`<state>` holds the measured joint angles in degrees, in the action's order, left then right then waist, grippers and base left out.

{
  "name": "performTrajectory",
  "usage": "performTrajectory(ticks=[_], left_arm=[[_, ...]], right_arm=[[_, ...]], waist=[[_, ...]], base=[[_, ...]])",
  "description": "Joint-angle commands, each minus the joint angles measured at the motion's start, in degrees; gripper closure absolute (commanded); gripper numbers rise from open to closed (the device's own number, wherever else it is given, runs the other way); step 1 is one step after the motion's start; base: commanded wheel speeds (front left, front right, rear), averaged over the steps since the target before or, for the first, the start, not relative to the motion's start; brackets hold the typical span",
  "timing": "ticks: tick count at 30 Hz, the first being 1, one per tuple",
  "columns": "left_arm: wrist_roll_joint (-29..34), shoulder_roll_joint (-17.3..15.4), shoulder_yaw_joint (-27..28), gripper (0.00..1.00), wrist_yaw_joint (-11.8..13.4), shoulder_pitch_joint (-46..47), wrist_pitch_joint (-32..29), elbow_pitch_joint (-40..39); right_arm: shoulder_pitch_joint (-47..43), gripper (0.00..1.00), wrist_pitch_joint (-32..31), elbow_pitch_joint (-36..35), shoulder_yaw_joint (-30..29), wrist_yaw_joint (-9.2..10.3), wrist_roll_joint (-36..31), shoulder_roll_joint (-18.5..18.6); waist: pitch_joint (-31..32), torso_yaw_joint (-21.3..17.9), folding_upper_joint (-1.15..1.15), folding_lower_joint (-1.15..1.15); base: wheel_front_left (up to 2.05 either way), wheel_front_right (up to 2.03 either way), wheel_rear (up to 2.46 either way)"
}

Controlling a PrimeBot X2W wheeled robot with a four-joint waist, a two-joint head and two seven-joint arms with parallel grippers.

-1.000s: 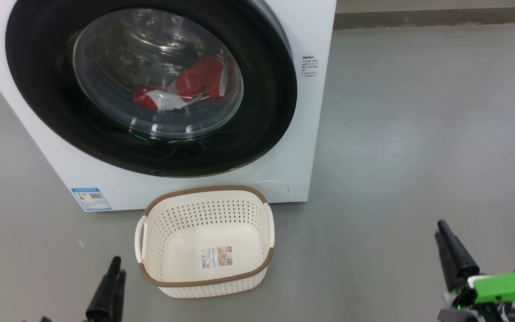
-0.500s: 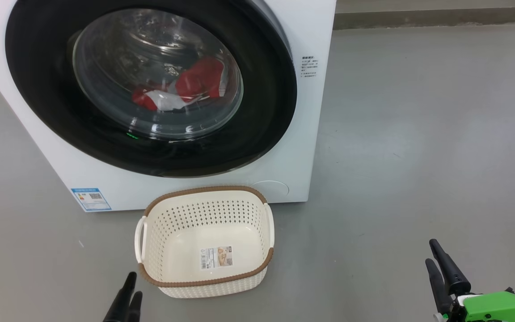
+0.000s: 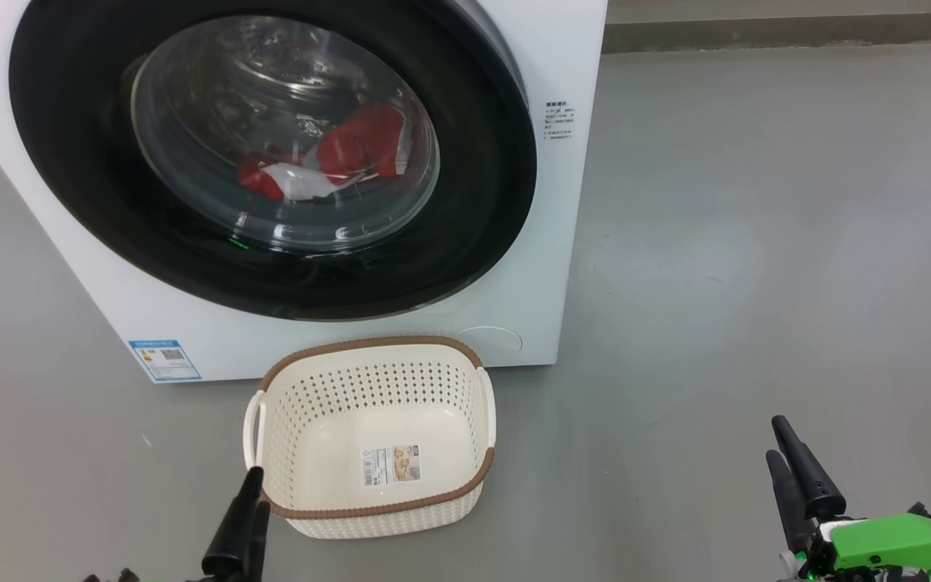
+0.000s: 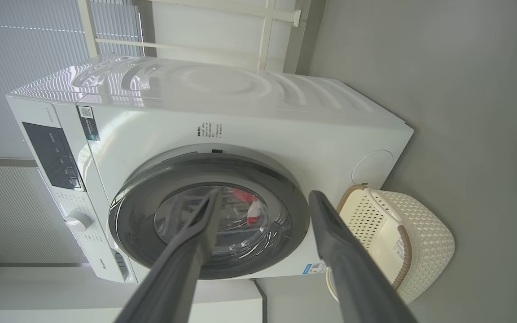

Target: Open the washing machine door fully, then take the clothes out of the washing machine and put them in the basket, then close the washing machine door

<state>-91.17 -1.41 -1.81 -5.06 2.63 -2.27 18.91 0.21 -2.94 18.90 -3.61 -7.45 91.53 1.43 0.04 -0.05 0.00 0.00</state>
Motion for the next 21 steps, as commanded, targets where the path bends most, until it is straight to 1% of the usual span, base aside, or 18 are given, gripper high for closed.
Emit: performTrajectory(ticks=[1,9,21], left_arm=[[1.3,-1.3,-0.2,0.00,0.2,3.2,0.7,-1.9],[6.0,-1.9,-1.9,0.00,0.9,4.6,2.0,-2.9],[15.9,-2.3,-4.2,0.00,2.5,6.3,4.0,-4.8]], right_arm=[[2.7,0.00,0.6,-2.0,0.6,-0.02,-1.5,0.8],[3.3,0.00,1.3,-3.1,1.0,-0.02,-4.3,0.9],[3.9,0.00,1.8,-5.6,0.2,-0.02,-13.0,0.5]], waist=[[0.0,0.0,0.00,0.00],[0.0,0.0,0.00,0.00],[0.1,0.0,0.00,0.00]], base=[[0.00,0.00,0.00],[0.00,0.00,0.00],[0.00,0.00,0.00]])
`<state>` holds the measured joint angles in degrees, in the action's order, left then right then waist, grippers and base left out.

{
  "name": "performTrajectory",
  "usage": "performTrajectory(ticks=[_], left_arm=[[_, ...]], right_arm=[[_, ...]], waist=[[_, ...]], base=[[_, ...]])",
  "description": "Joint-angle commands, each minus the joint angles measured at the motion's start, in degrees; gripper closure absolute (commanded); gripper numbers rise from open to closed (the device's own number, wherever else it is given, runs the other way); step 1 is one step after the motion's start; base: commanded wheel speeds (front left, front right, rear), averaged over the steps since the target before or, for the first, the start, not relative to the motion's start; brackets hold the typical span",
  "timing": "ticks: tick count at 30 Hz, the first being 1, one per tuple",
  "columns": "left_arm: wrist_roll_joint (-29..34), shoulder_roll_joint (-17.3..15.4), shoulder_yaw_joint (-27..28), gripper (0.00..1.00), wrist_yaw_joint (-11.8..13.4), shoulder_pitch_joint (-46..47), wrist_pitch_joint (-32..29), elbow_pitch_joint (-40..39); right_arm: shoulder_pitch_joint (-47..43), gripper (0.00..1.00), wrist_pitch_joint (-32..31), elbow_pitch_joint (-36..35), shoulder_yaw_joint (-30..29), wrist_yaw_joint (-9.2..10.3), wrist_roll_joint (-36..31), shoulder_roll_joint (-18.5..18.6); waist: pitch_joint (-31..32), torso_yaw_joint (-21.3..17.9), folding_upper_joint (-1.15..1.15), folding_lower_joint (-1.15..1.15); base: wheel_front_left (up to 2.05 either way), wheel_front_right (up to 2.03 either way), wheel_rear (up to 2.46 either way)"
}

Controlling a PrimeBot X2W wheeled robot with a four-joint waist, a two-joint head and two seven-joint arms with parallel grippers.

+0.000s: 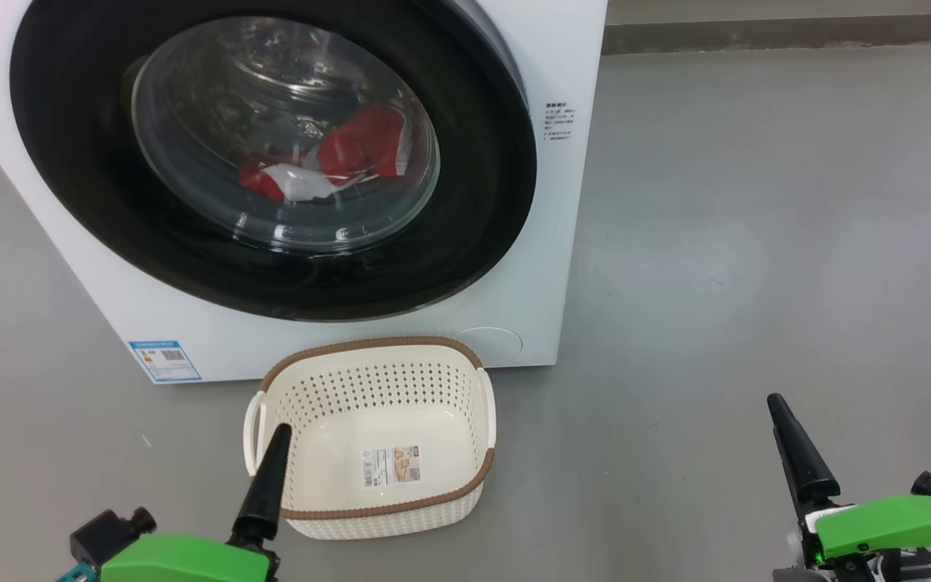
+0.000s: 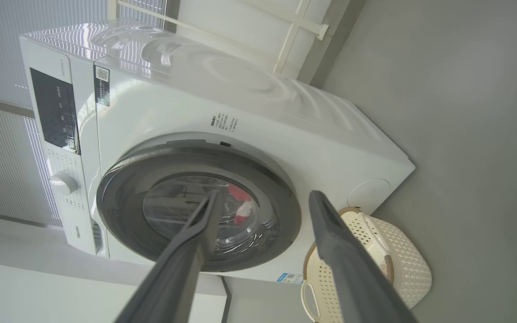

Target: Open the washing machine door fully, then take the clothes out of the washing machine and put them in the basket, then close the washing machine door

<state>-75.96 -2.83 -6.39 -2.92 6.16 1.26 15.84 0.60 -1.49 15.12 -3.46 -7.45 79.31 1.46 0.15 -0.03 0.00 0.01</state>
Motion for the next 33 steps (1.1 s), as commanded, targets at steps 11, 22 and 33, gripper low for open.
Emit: performTrajectory(ticks=[11,22,33], left_arm=[[9.6,-1.2,-1.1,0.00,1.4,4.3,2.4,-2.7],[19.7,-1.7,-2.0,0.00,2.2,5.8,4.2,-3.1],[29.2,-1.7,-2.6,0.00,3.2,7.0,5.9,-4.0]], right_arm=[[3.9,0.00,1.1,-3.9,0.2,-0.02,-9.2,0.6],[4.3,0.00,2.0,-5.6,0.5,-0.02,-17.9,0.7],[4.9,0.00,2.7,-7.5,0.5,-0.03,-26.1,0.9]], waist=[[0.0,0.2,0.00,0.00],[0.1,0.3,0.00,0.00],[0.2,0.4,0.00,0.00]], base=[[0.00,0.00,0.00],[0.00,0.00,0.00],[0.00,0.00,0.00]])
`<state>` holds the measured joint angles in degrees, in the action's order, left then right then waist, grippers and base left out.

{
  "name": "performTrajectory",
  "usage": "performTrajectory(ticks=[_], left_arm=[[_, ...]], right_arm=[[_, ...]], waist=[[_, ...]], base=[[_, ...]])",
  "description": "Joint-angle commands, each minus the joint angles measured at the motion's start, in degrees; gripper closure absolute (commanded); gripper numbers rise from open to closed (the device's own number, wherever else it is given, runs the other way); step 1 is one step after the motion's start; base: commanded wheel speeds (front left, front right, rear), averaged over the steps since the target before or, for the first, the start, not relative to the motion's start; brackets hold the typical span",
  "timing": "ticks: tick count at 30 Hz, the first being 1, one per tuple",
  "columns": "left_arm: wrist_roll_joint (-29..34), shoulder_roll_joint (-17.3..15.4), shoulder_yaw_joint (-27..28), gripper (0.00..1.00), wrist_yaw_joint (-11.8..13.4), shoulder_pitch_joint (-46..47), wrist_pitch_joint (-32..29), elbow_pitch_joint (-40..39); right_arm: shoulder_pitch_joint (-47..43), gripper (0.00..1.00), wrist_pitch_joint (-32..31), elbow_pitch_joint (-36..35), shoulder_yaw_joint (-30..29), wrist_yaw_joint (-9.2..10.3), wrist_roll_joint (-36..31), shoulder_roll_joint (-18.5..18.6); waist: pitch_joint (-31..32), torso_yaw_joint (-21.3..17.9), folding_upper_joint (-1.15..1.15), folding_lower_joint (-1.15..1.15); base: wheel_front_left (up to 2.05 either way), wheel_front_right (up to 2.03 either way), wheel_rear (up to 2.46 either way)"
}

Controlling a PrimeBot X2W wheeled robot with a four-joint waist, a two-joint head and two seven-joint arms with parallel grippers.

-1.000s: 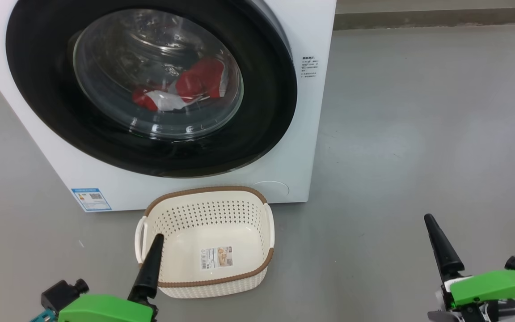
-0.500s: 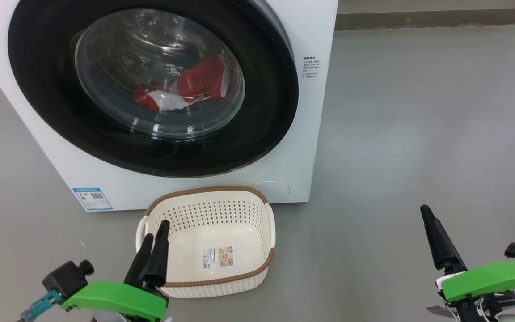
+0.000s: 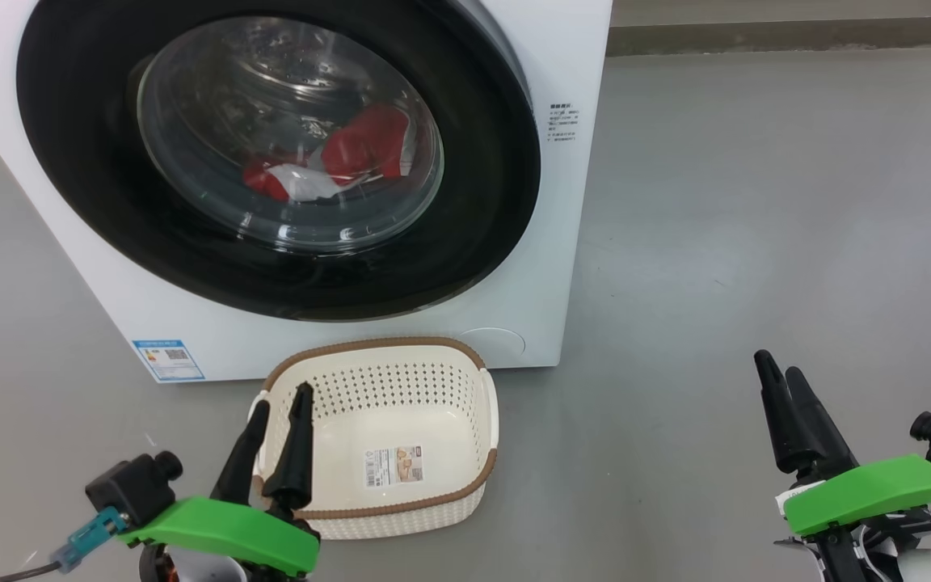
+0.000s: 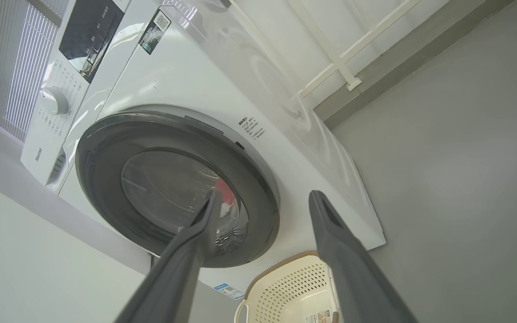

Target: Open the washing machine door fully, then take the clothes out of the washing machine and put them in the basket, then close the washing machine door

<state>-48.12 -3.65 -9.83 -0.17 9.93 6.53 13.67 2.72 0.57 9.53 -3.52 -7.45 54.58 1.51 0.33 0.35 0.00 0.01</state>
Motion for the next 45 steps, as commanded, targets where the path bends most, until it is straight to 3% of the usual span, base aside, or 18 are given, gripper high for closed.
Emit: performTrajectory(ticks=[1,20,45], left_arm=[[2.3,-0.8,0.7,0.00,0.6,3.3,0.8,-1.9],[18.0,-1.2,-0.5,0.00,3.4,5.6,4.0,-1.0],[33.5,-1.1,-1.7,0.00,6.9,8.8,8.3,0.5]], right_arm=[[2.8,0.00,0.6,-2.1,0.6,-0.03,-2.2,0.8],[3.8,0.00,1.7,-5.6,0.4,-0.03,-18.5,1.1],[4.9,0.00,3.0,-8.6,-0.7,-0.03,-35.3,1.4]], waist=[[0.0,0.0,0.00,0.00],[0.0,0.1,0.00,0.00],[-0.7,-0.2,0.00,0.00]], base=[[0.00,0.00,0.00],[0.00,0.00,0.00],[0.00,0.00,0.00]])
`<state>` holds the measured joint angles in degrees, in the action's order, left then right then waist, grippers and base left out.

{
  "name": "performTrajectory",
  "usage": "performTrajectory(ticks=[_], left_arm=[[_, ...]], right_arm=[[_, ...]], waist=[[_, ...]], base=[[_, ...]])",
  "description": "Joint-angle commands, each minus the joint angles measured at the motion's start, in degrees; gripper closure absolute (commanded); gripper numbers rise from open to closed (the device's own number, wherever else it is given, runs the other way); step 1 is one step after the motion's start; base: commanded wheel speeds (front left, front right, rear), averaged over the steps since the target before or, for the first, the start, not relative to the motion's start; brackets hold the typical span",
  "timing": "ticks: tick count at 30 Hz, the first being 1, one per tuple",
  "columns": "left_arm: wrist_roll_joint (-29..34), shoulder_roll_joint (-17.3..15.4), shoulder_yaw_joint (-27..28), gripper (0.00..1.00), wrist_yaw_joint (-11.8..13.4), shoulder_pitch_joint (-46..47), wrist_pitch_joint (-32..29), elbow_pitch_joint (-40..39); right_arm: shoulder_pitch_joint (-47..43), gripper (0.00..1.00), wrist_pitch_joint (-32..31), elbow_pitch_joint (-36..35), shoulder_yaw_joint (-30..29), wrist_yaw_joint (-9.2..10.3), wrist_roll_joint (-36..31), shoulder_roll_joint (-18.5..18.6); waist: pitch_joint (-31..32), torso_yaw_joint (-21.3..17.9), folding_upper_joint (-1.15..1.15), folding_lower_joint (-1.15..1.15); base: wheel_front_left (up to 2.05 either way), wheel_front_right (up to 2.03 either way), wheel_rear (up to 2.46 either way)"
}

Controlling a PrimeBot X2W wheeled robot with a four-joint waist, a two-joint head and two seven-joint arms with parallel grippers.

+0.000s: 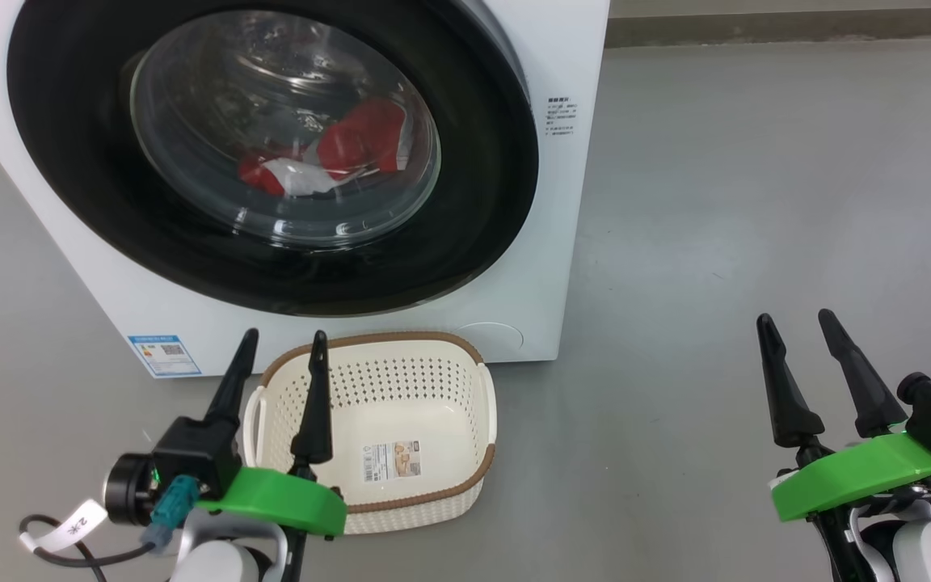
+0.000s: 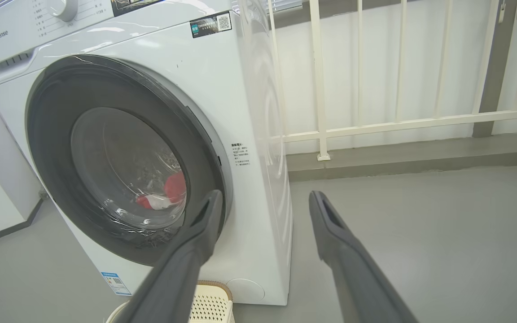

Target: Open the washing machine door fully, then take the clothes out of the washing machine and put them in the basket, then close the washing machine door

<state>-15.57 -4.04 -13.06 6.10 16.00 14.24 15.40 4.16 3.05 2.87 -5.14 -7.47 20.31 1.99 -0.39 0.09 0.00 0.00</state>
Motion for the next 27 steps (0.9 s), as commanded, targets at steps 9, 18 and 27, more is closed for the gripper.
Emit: performTrajectory(ticks=[9,18,27], left_arm=[[1.4,-0.6,1.6,0.00,0.5,3.1,0.8,-1.0],[1.1,-0.5,1.7,0.00,0.5,2.8,0.8,-0.7],[1.0,-0.3,1.4,0.00,0.4,2.8,0.8,-0.6]], right_arm=[[3.8,0.00,0.6,-2.1,0.9,-0.02,-1.9,0.9],[3.5,0.00,0.4,-2.2,0.7,-0.02,-2.0,0.9],[3.3,0.00,-0.3,-3.2,0.3,-0.02,-2.0,0.9]], waist=[[-0.4,0.0,0.00,0.00],[0.2,-0.2,0.00,0.00],[0.1,0.2,0.00,0.00]], base=[[0.00,0.00,0.00],[0.00,0.00,0.00],[0.00,0.00,0.00]])
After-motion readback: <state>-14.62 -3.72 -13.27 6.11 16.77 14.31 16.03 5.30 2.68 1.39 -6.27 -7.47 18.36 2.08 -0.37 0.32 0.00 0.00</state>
